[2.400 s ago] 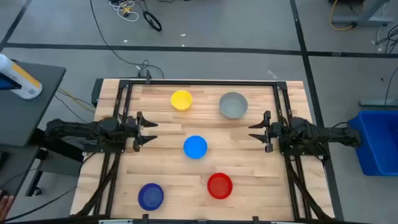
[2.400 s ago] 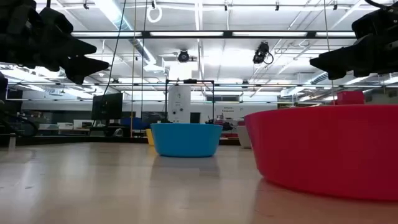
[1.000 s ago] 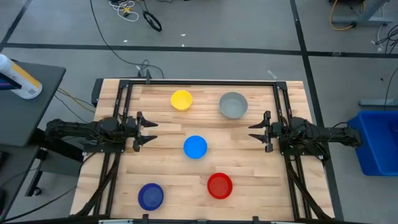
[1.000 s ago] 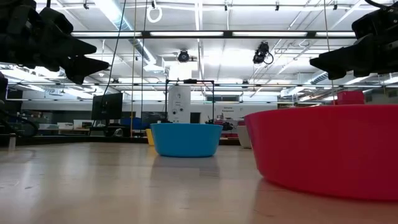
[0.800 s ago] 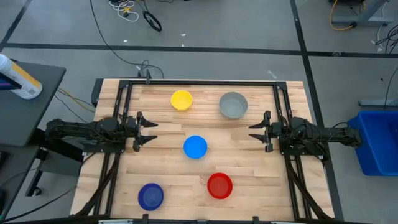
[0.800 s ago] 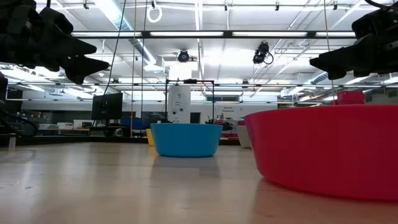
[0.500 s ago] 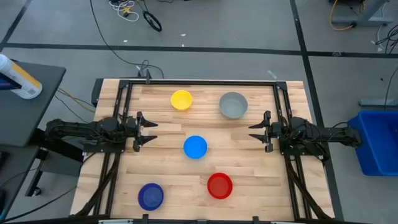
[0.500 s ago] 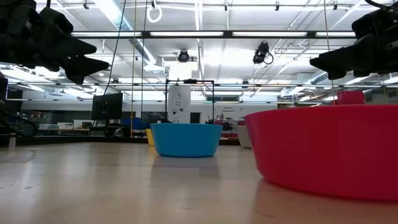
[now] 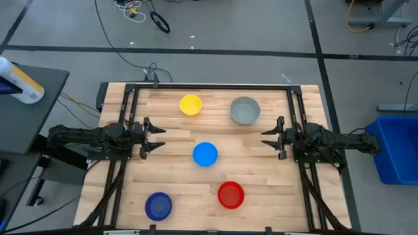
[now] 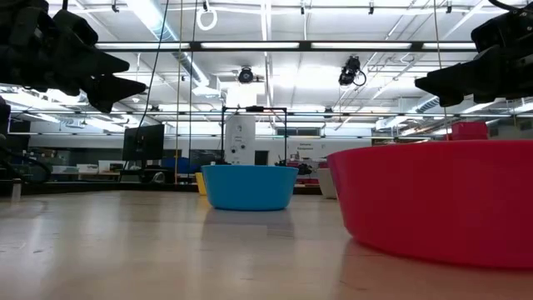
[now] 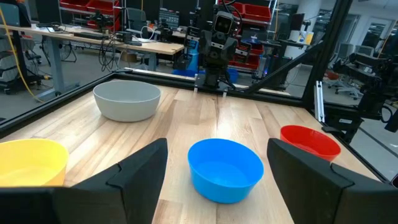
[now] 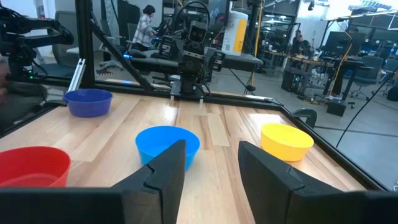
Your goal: Nest bowls inside each other
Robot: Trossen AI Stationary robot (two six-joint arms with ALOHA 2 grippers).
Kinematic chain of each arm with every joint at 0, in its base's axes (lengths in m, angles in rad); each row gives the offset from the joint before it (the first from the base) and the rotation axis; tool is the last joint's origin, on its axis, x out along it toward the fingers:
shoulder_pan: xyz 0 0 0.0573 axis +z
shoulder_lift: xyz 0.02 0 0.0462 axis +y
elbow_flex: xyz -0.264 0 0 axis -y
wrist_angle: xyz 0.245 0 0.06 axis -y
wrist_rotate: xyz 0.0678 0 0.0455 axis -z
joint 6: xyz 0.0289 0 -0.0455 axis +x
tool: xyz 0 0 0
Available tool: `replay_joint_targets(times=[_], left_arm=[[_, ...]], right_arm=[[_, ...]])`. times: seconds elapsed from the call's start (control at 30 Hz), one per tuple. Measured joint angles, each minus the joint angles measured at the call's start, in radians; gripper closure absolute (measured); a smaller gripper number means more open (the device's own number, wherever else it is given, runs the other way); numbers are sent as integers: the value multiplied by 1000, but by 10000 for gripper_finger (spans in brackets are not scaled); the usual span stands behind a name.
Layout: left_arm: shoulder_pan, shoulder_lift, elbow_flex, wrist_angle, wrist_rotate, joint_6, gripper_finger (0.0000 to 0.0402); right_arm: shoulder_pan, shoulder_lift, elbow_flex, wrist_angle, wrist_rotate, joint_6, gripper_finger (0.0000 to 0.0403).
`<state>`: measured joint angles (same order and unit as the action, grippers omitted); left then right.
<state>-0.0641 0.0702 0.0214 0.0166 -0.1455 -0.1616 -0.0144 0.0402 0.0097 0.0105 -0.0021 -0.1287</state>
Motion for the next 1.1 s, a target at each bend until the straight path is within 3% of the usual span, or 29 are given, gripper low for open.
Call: replay_joint_targets(times=[0.3, 0.7, 1.1], left_arm=[[0, 0, 0, 3, -1, 1, 117], [0, 0, -2, 27, -3, 170, 117], [0, 0, -1, 35, 2, 159, 117]], right_arm=[[-1, 0, 0, 24, 30, 16, 240], [-1, 0, 0, 43, 53, 17, 247], [-1, 0, 0, 68, 52, 45, 241]])
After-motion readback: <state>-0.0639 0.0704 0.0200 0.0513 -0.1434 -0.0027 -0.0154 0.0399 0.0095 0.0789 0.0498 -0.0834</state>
